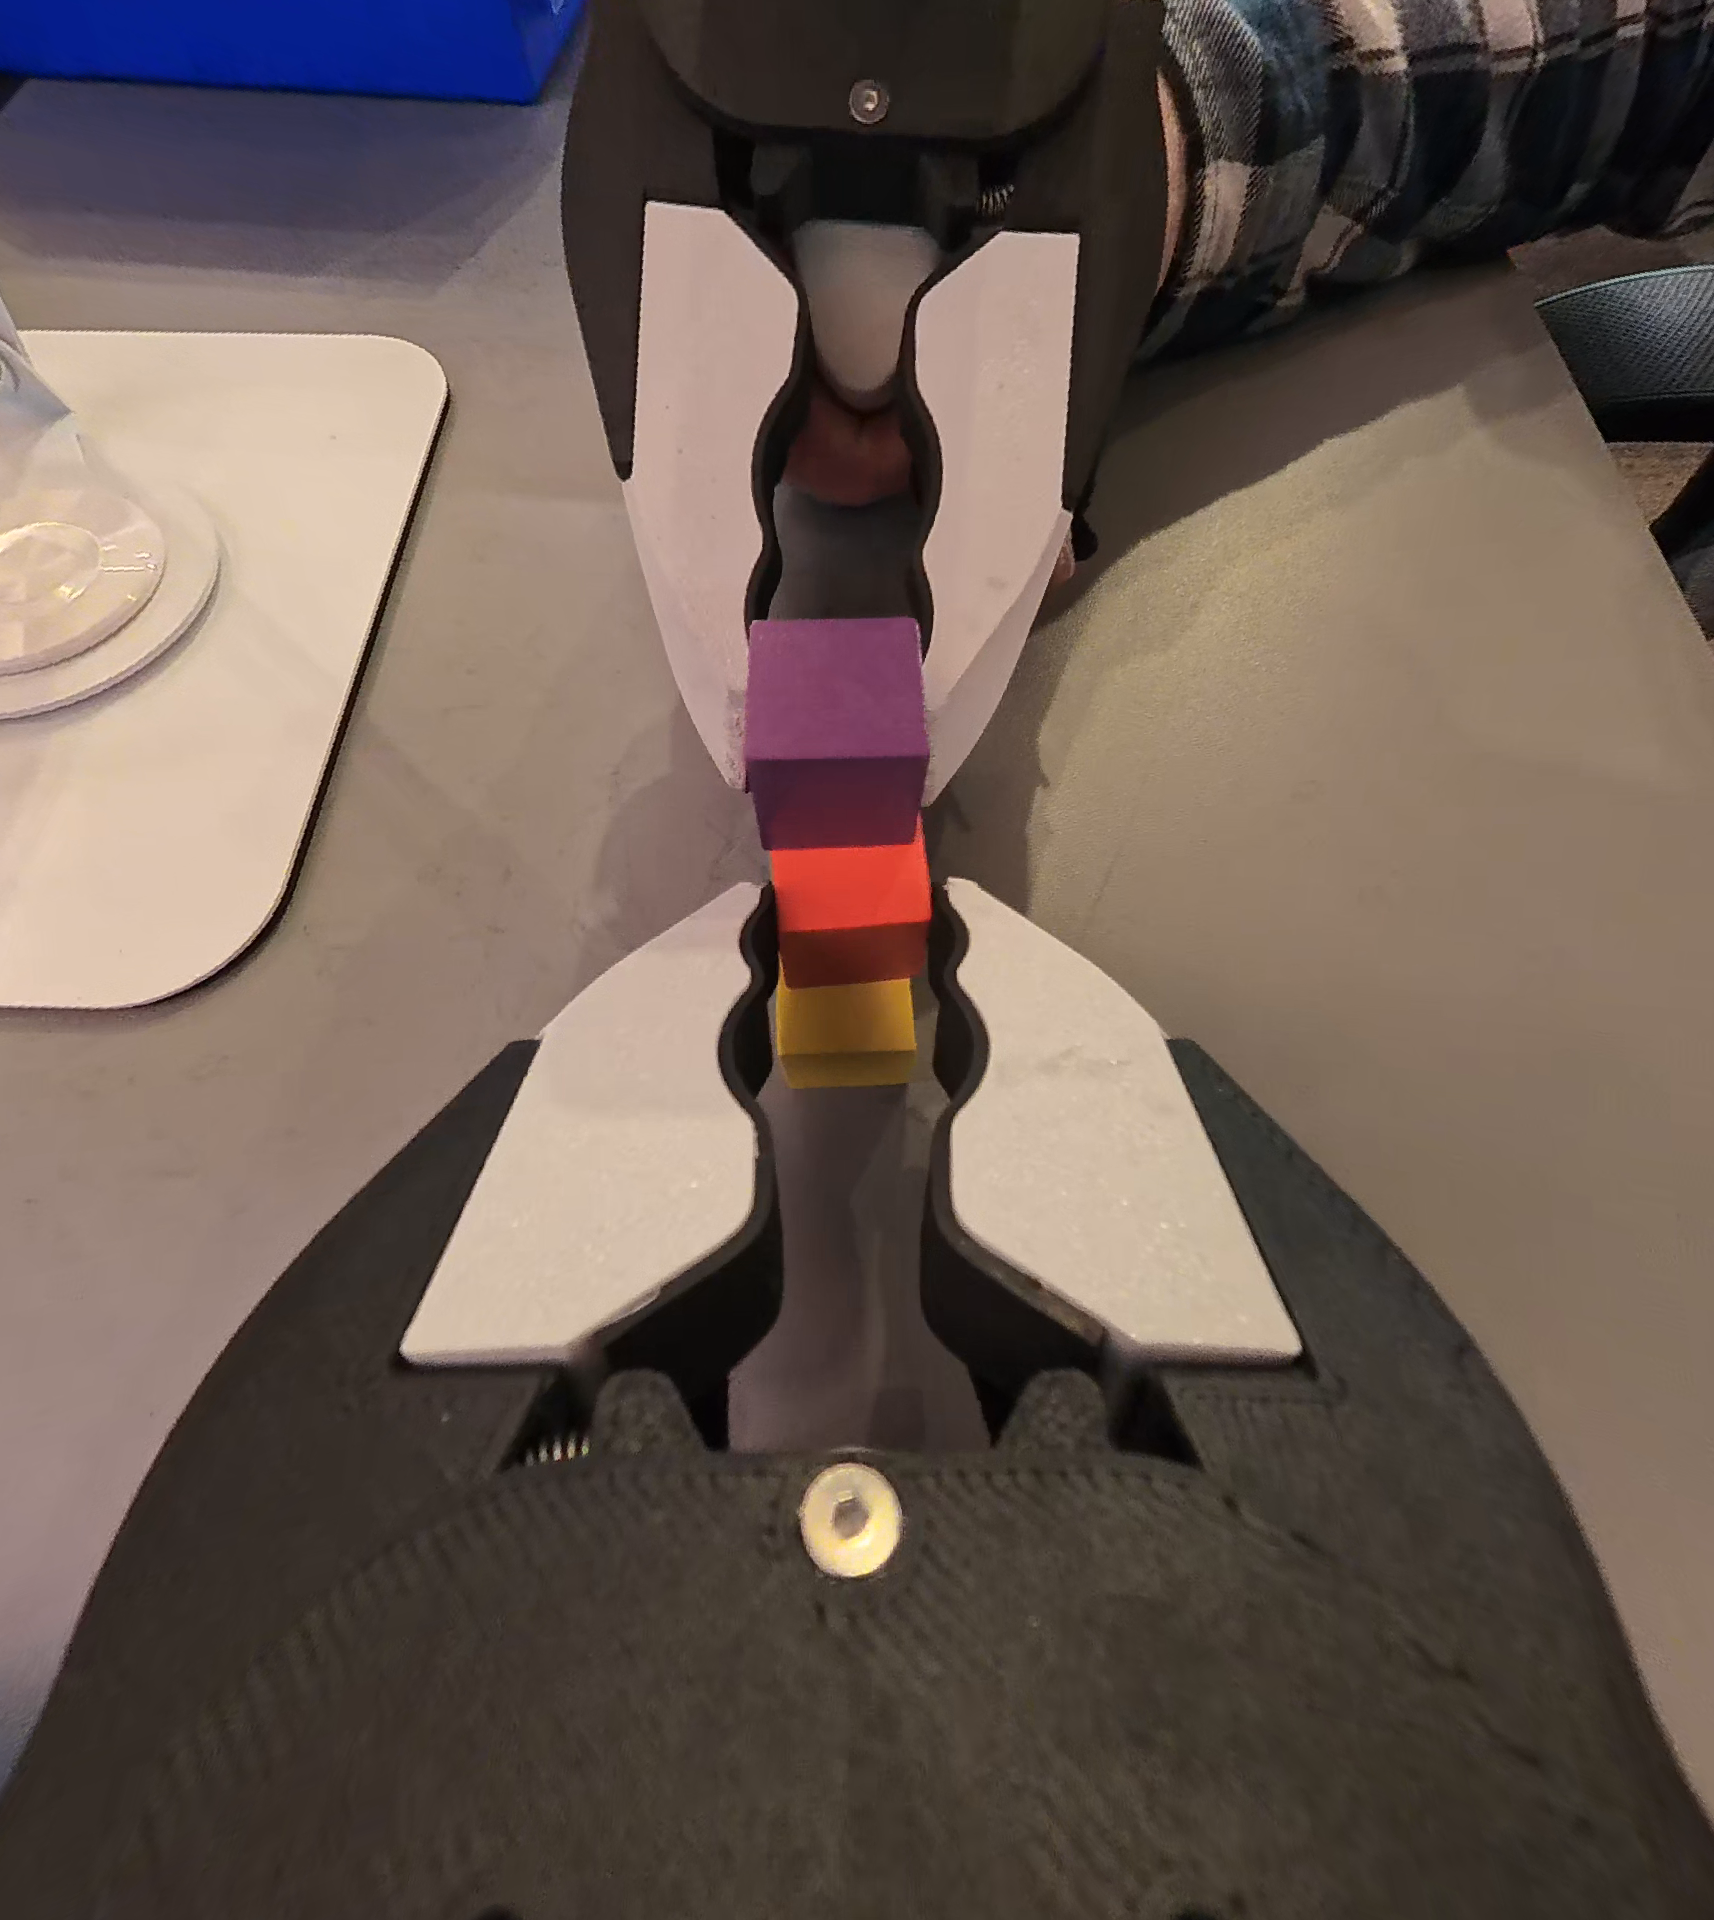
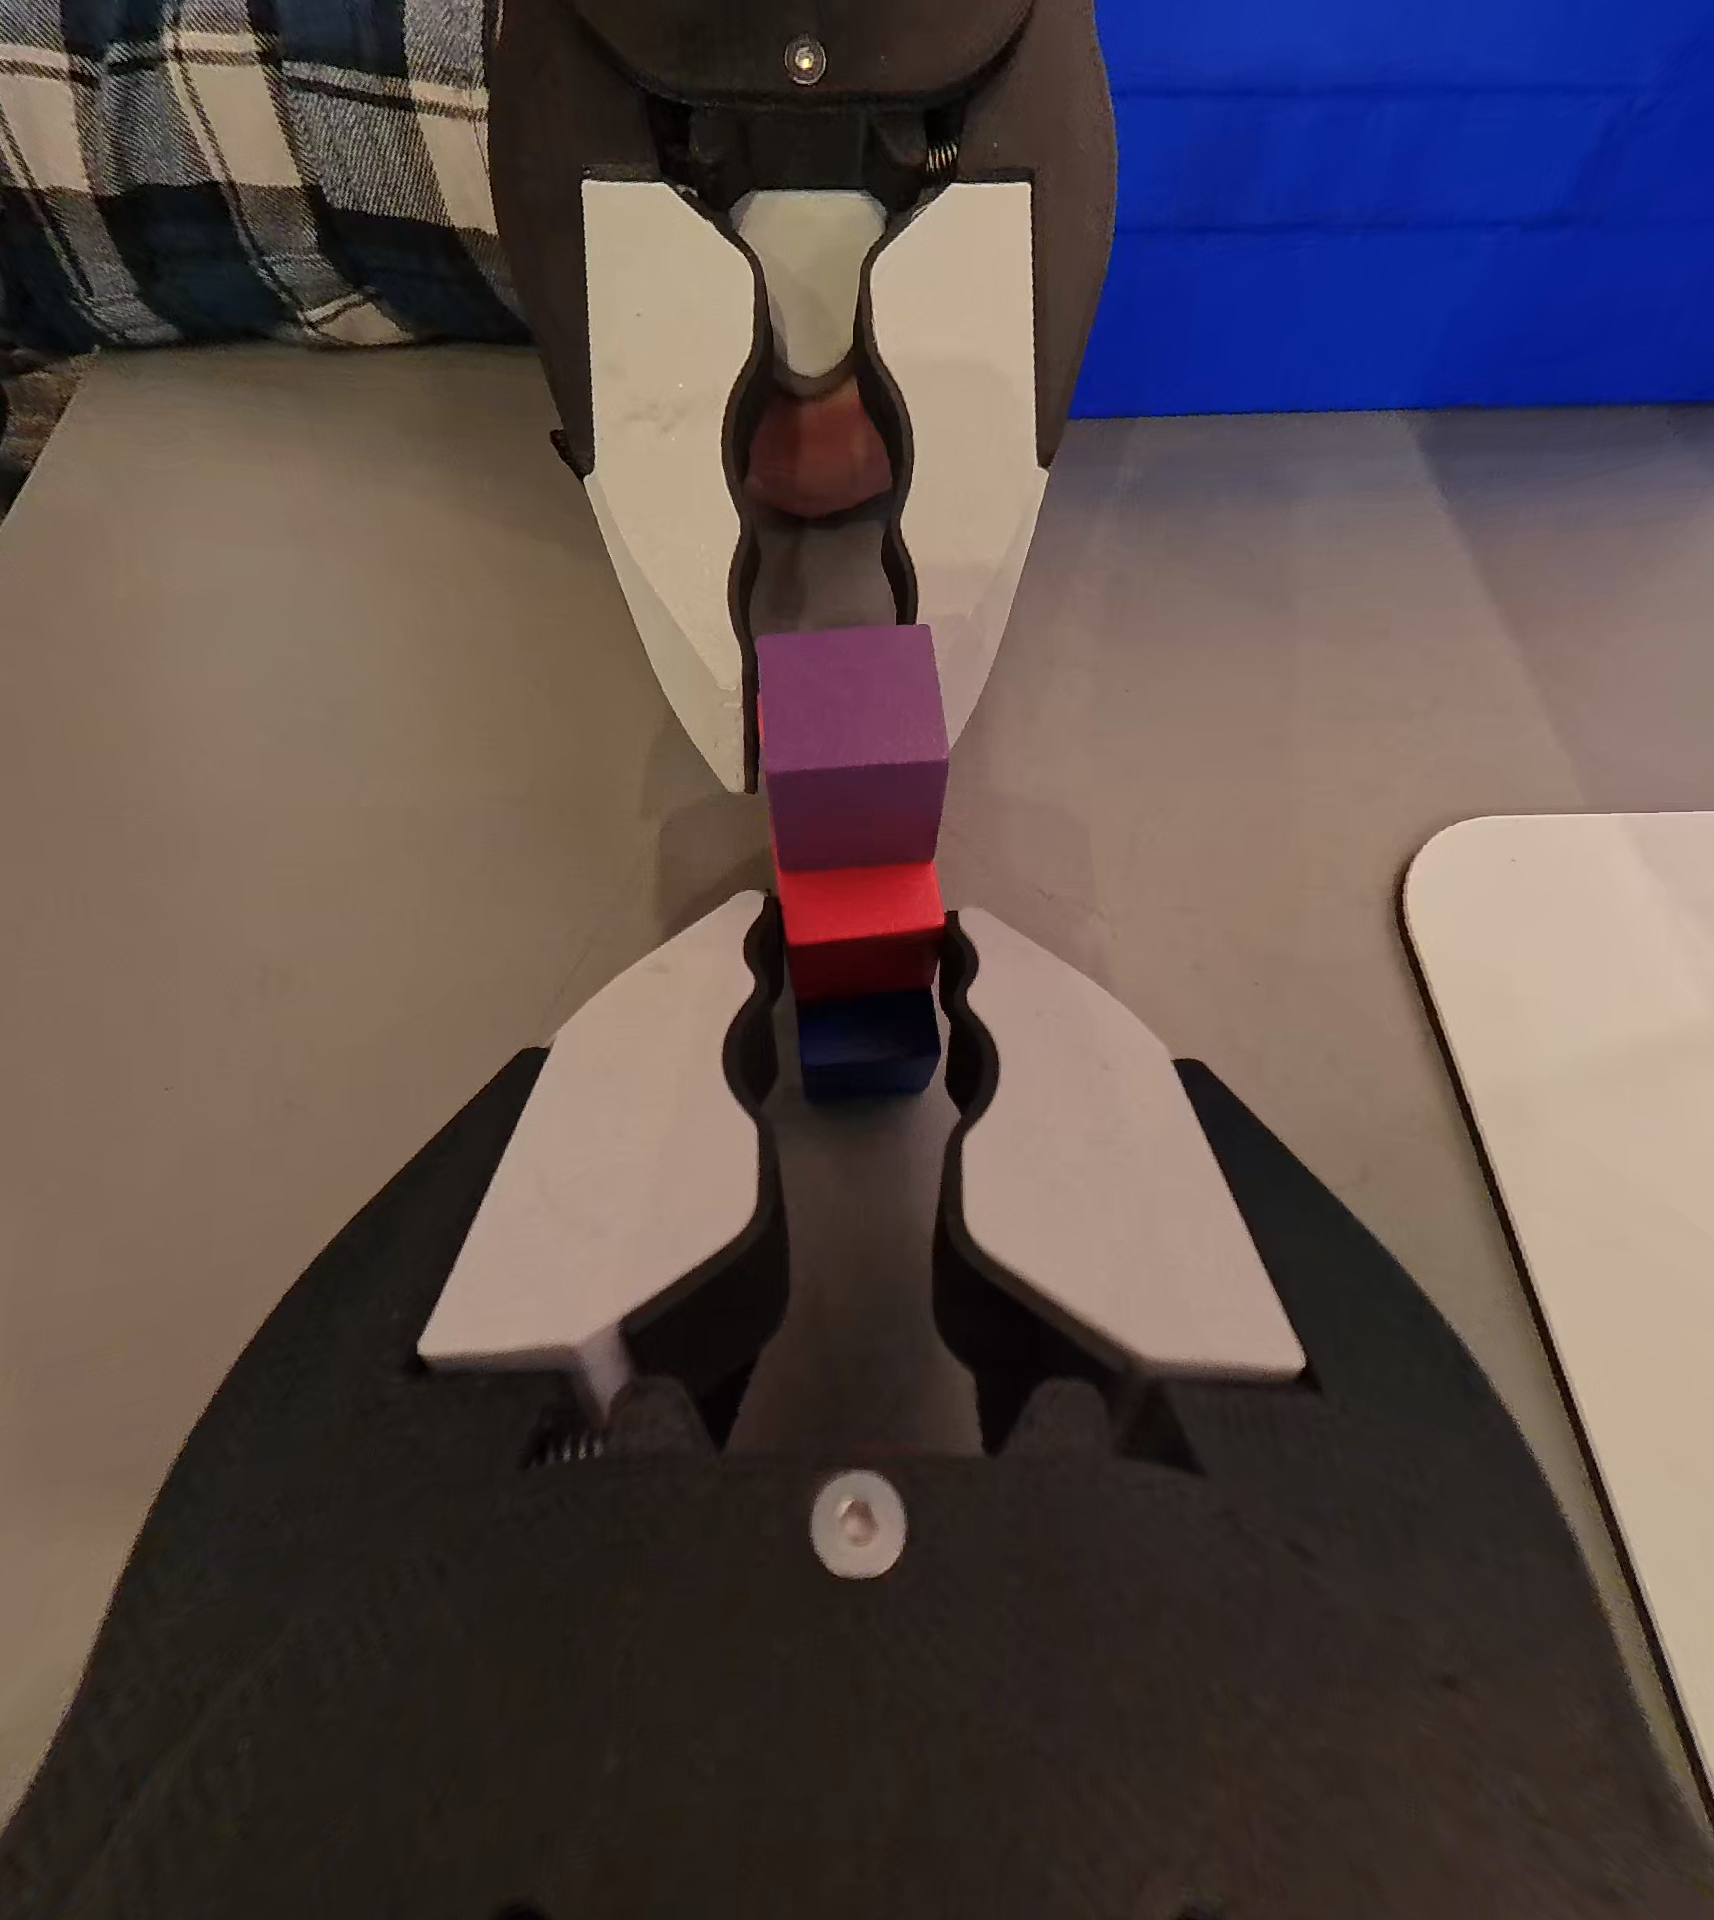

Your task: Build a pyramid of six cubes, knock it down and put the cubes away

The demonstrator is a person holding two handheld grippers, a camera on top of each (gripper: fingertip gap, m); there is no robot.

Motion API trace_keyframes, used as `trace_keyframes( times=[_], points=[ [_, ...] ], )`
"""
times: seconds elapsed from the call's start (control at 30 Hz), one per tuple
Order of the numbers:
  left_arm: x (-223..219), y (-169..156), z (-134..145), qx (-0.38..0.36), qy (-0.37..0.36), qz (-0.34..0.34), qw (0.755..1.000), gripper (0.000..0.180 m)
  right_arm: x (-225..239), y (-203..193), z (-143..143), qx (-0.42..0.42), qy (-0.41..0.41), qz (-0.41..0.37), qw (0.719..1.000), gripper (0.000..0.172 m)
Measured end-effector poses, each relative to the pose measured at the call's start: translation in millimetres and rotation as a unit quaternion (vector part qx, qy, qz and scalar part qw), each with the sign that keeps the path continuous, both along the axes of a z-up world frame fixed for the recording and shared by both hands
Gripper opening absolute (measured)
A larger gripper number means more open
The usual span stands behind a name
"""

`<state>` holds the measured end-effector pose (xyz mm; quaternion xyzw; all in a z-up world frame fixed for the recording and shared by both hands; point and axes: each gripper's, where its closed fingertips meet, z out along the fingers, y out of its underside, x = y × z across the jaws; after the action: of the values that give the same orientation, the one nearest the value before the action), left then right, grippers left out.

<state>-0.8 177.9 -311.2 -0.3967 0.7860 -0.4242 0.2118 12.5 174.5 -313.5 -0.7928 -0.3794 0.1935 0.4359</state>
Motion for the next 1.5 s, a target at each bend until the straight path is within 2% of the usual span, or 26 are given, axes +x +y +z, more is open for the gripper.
trace_keyframes(
  times=[0.17,0.2,0.3,0.43,0.77,0.93,1.5],
  points=[
    [0.4,0.1,0.1,0.0,0.0,0.0,1.0,0.027,0.0,-0.8,-0.8,-0.002,-0.001,0.002,1.0,0.03],
    [0.8,0.3,-0.1,0.0,0.001,0.001,1.0,0.027,-0.3,-1.1,-1.9,-0.003,-0.005,0.003,1.0,0.035],
    [0.4,-1.7,-2.9,0.01,0.006,-0.002,1.0,0.04,0.4,-0.7,-3.2,-0.002,-0.011,-0.003,1.0,0.051],
    [-3.7,0.3,-1.5,0.012,0.009,0.004,1.0,0.058,6.3,-6.1,-0.8,-0.007,0.003,-0.007,1.0,0.051],
    [-12.4,7.7,-29.7,0.083,0.074,0.011,0.994,0.048,15.2,-10.0,-22.3,-0.058,-0.049,-0.003,0.997,0.041],
    [-11.1,6.7,-30.9,0.08,0.079,0.008,0.994,0.028,14.5,-10.6,-24.9,-0.066,-0.055,0.001,0.996,0.029],
    [-8.9,6.5,-31.5,0.074,0.085,0.01,0.994,0.028,14.3,-10.2,-25.1,-0.069,-0.057,0.006,0.996,0.028]
  ],
)
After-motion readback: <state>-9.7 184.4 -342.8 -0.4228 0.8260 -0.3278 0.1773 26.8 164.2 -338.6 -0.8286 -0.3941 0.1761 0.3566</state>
